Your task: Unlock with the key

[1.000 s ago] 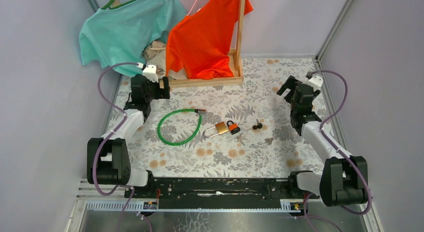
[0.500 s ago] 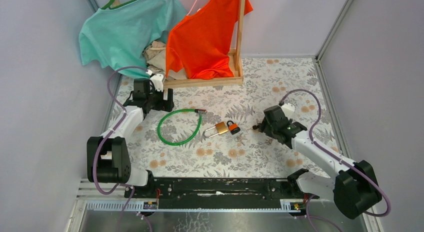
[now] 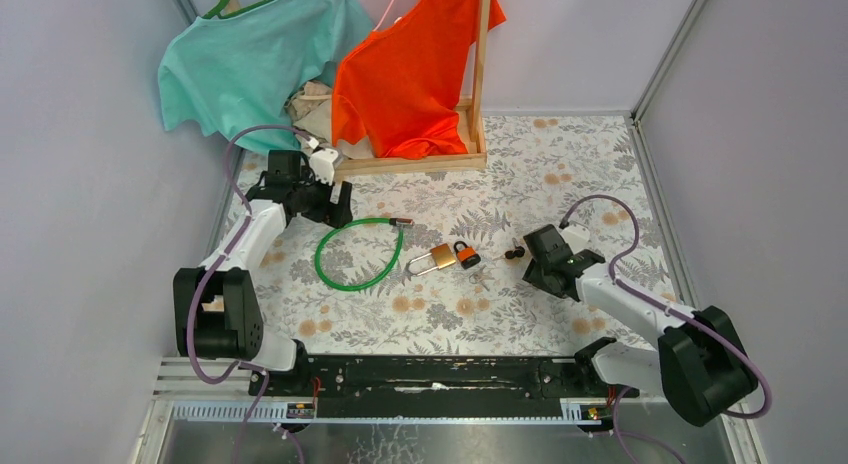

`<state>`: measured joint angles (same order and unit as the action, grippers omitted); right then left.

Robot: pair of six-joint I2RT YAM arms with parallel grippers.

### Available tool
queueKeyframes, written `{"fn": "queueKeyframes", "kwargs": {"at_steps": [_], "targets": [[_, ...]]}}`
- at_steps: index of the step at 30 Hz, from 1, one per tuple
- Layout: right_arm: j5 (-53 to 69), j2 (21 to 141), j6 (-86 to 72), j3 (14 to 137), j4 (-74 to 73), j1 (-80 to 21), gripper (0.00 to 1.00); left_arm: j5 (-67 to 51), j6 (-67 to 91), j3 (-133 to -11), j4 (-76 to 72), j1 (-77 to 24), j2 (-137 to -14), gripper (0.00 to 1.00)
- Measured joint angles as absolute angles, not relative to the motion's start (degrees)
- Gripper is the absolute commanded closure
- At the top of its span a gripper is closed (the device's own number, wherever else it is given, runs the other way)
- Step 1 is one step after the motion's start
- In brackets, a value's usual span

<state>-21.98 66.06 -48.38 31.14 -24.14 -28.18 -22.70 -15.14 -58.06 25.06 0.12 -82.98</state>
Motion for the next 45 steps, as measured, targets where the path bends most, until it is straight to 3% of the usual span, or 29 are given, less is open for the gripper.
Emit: {"fn": "queueKeyframes", "kwargs": {"at_steps": [18,27,39,45], "targets": [[-23.22,73.25,-45.36,31.75,-18.31,-28.18,0.67,-29.67,-18.83,-59.51,31.86,0.12,-84.84,0.14],[-23.18,73.41,-44.01,31.75,-17.30,-28.18,1.00,-31.79,-20.34,-60.05,34.09,0.12,-84.79,0.14],[-19.05,73.14,-39.48,33.76,-17.54,-28.18,1.00,-34.02,-22.00,-60.31,36.29,0.12,-84.79,0.14],[-9.58,70.74,-34.96,37.34,-16.64,-28.23,1.00,-36.60,-22.96,-60.34,37.58,-0.10,-84.79,0.09]]}}
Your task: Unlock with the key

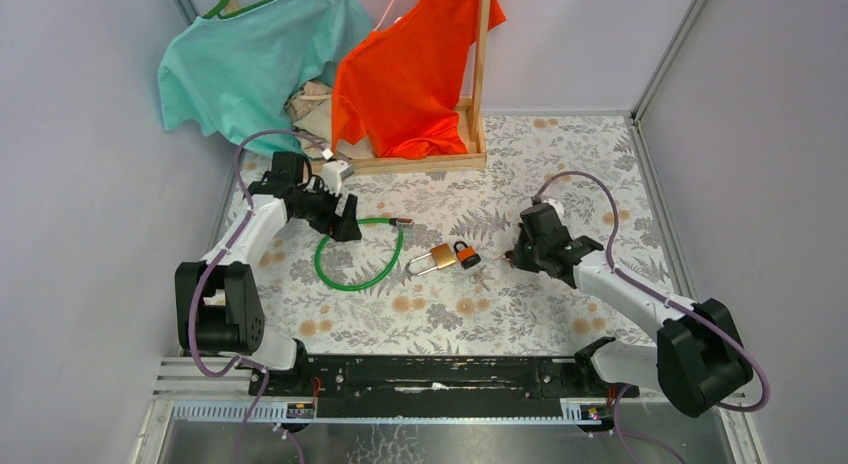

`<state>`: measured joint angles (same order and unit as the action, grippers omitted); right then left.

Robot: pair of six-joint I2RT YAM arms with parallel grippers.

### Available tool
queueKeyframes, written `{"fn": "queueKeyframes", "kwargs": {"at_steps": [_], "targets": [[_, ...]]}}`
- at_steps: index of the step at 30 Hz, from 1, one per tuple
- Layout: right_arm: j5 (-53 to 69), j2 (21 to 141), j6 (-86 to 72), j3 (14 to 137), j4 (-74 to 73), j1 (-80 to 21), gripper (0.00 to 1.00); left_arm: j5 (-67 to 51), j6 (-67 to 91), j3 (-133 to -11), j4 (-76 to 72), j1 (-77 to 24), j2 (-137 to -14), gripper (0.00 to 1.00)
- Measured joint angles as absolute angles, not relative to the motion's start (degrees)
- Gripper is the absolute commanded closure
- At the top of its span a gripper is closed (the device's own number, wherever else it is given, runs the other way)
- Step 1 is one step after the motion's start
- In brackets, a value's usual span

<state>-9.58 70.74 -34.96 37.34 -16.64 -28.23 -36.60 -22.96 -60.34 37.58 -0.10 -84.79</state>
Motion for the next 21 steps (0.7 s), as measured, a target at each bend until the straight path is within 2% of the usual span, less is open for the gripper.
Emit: {"fn": "queueKeyframes", "kwargs": {"at_steps": [2,5,13,21], "targets": [[-4.71,69.41,-33.36,38.41,-15.40,-28.25,1.00,-38.44,-23.62,-60.36,38.30,-0.67,-84.79,0.04],[5.91,68.40,-31.51,40.88,-12.34,-28.25,1.00,-41.50,-24.77,-60.73,40.07,-2.83,-84.84,0.01],[33.47,70.59,-31.97,46.50,-0.49,-28.49,1.00,-49.39,-26.37,-66.04,43.92,-13.76,-88.14,0.01],[51.94,75.29,-38.28,46.76,11.92,-30.30,1.00,-60.23,-30.02,-72.62,49.69,-15.09,-89.43,0.05]]}}
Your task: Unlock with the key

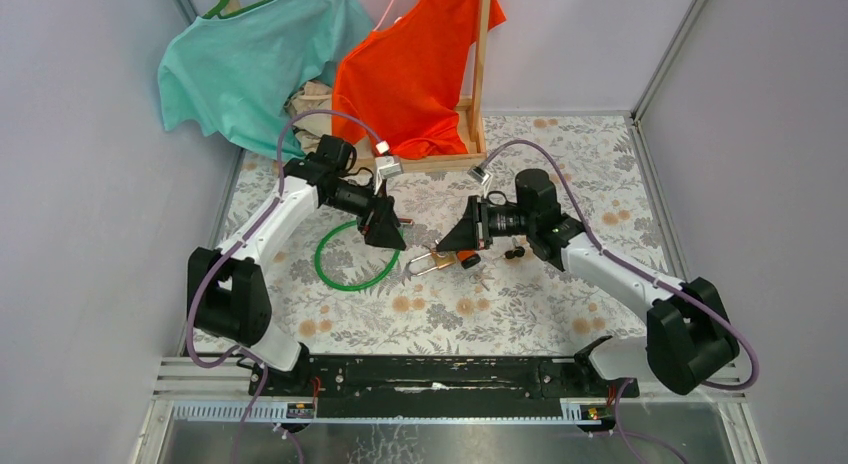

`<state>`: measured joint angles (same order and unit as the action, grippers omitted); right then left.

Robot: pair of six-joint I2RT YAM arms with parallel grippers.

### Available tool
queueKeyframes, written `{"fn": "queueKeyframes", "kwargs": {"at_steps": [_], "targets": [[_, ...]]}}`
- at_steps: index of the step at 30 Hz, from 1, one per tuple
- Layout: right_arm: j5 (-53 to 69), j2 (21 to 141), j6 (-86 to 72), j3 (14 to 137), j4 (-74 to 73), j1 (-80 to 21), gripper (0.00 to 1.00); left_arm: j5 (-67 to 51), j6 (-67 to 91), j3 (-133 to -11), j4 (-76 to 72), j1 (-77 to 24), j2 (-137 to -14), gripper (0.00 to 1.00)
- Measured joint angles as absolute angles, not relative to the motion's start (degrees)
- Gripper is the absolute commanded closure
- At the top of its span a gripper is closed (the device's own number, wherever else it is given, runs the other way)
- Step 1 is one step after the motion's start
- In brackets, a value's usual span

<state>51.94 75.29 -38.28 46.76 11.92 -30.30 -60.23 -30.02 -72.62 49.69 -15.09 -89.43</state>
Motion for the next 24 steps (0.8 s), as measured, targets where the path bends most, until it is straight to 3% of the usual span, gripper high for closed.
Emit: {"fn": "queueKeyframes", "kwargs": {"at_steps": [10,20,24], "targets": [[62.24,83.79,-52.51,47.07,28.14,-31.14,1.00,-65.87,-44.03,-74.19,58.70,-16.10,-89.32,0.13],[65.71,97.71,-80.60,47.22,54.72,-31.20,1.00,-63.48,-56.31,-81.12,64.31,-17.74,-89.32,0.15],[65.58,101.03,-88.71,47.22,61.54,-31.20,1.00,-61.45,-57.41,-81.54,64.29,-18.46,-89.27,0.24]]}}
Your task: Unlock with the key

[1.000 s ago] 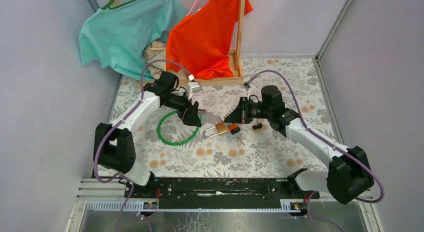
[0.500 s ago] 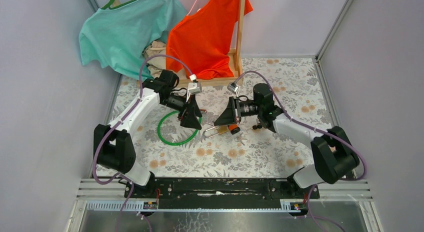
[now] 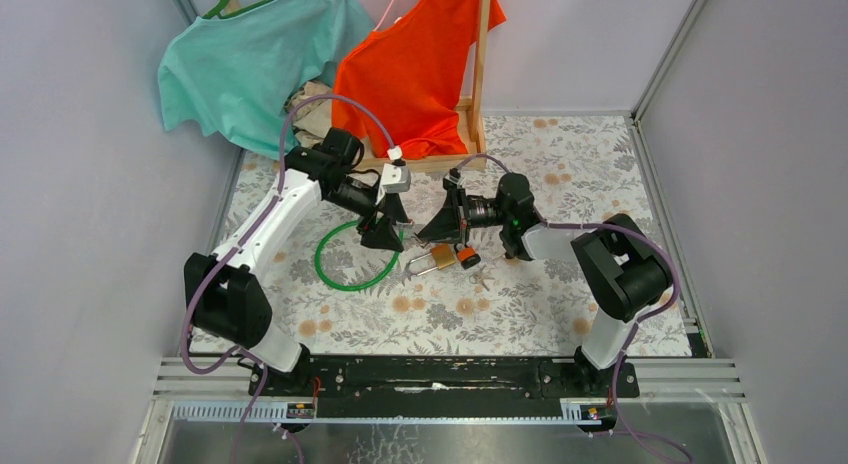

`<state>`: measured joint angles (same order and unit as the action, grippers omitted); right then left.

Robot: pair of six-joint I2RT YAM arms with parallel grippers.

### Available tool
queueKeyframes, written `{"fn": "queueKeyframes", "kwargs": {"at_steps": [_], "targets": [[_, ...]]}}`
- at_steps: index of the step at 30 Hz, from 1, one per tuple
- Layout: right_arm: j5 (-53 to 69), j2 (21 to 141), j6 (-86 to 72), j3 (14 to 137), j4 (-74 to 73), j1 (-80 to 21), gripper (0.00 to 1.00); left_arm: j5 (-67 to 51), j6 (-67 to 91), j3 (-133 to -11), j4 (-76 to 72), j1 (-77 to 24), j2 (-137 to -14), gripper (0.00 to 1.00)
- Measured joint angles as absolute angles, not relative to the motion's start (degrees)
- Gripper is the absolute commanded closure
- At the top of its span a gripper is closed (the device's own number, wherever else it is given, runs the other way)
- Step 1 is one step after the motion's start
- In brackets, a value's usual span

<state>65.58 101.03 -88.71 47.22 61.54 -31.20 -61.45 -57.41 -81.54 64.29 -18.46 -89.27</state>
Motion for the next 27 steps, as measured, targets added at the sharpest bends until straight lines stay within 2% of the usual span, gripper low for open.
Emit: {"fn": "queueKeyframes", "kwargs": {"at_steps": [3,7,15,18,23,27], "targets": [[65.47,101.27,-91.74,47.24,63.88,-31.20,1.00,-59.92,-57.43,-81.36,63.94,-19.18,-89.17,0.36],[65.41,101.27,-93.14,47.57,64.99,-31.20,1.00,-58.13,-57.41,-80.09,63.55,-19.73,-88.38,0.58],[64.77,101.21,-90.94,47.68,60.05,-31.20,1.00,-57.19,-57.60,-79.68,62.83,-19.90,-88.31,0.84],[63.96,101.21,-90.35,47.68,58.63,-31.20,1.00,-57.14,-57.58,-79.64,62.78,-19.90,-88.31,0.85],[63.57,101.19,-90.21,47.68,58.43,-31.22,1.00,-57.58,-57.54,-79.09,62.57,-19.90,-88.05,0.64],[63.11,100.99,-90.26,47.68,58.41,-31.27,1.00,-58.67,-58.15,-77.95,62.61,-19.94,-87.81,0.62]]}}
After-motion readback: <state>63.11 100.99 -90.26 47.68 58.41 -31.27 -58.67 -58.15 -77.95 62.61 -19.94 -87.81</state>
